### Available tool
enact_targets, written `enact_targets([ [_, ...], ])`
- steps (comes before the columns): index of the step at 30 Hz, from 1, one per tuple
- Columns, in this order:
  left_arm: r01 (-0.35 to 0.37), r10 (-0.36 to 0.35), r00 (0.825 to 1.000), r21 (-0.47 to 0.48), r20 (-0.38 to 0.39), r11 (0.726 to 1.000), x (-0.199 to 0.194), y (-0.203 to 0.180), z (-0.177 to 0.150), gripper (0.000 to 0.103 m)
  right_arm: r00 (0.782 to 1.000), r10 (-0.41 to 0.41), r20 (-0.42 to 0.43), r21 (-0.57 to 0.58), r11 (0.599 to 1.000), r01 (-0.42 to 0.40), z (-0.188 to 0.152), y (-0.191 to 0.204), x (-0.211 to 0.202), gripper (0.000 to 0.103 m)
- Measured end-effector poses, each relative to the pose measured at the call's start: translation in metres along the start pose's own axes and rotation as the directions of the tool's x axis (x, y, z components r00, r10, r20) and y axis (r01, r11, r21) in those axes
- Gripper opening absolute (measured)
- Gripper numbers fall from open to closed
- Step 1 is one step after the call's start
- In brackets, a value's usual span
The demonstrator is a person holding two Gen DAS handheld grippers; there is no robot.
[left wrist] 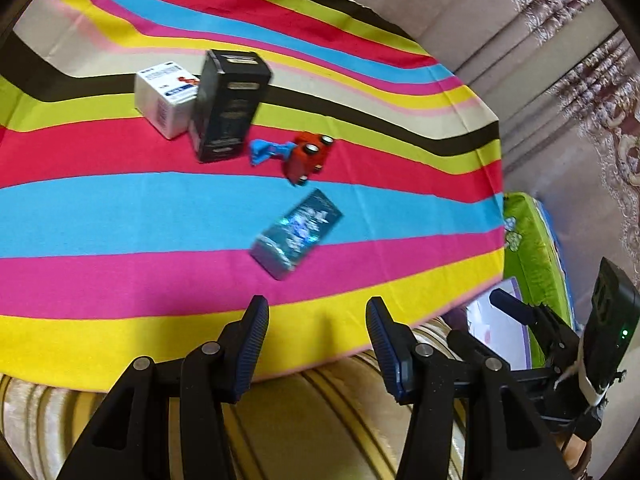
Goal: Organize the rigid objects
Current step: 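Withdraw both tools from the purple-rimmed box back over the cloth, then grasp black DORMI box with left tool while right tool grasps teal printed box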
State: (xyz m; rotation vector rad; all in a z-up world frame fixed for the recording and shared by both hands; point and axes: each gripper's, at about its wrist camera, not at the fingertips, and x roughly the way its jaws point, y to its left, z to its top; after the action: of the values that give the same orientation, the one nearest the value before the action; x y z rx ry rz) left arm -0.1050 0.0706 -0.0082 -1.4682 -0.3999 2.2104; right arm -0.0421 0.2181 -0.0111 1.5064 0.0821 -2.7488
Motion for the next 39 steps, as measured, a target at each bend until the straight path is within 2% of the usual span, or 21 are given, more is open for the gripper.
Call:
enact_targets([
  [8,-0.043,0.043,0.999,0.023,0.001,0.999,0.001,0.007,0.01,0.052,0.998,0.059,-0.022,-0.171,0.983,-0.062,0.025,0.05,0.026,0.096],
  [11,-0.068,0.068,0.998,0.025,0.005,0.997,-0.001,0.014,0.016,0.052,0.995,0.089,-0.035,-0.202,0.975,-0.094,0.033,0.062,0.035,0.097],
  [14,-0.086,0.085,0.996,0.02,0.015,0.996,-0.002,0.022,0.023,0.053,0.993,0.109,-0.04,-0.213,0.97,-0.115,0.041,0.068,0.043,0.097],
  [17,-0.1,0.099,0.994,0.02,0.037,0.995,-0.005,0.028,0.031,0.062,0.991,0.123,-0.049,-0.228,0.965,-0.131,0.048,0.075,0.052,0.097],
  [24,-0.134,0.132,0.989,0.016,0.063,0.991,-0.006,0.04,0.048,0.065,0.989,0.135,-0.064,-0.239,0.96,-0.147,0.061,0.079,0.069,0.097],
  [31,-0.143,0.144,0.984,-0.014,0.107,0.99,-0.009,0.032,0.059,0.068,0.987,0.146,-0.07,-0.249,0.955,-0.159,0.075,0.087,0.084,0.097],
  [37,-0.18,0.198,0.966,-0.112,0.169,0.977,-0.005,0.031,0.083,0.07,0.988,0.142,-0.065,-0.234,0.96,-0.154,0.083,0.089,0.093,0.097],
  [39,-0.175,0.199,0.965,-0.148,0.173,0.973,0.001,0.032,0.086,0.07,0.988,0.144,-0.059,-0.221,0.963,-0.154,0.085,0.088,0.095,0.097],
])
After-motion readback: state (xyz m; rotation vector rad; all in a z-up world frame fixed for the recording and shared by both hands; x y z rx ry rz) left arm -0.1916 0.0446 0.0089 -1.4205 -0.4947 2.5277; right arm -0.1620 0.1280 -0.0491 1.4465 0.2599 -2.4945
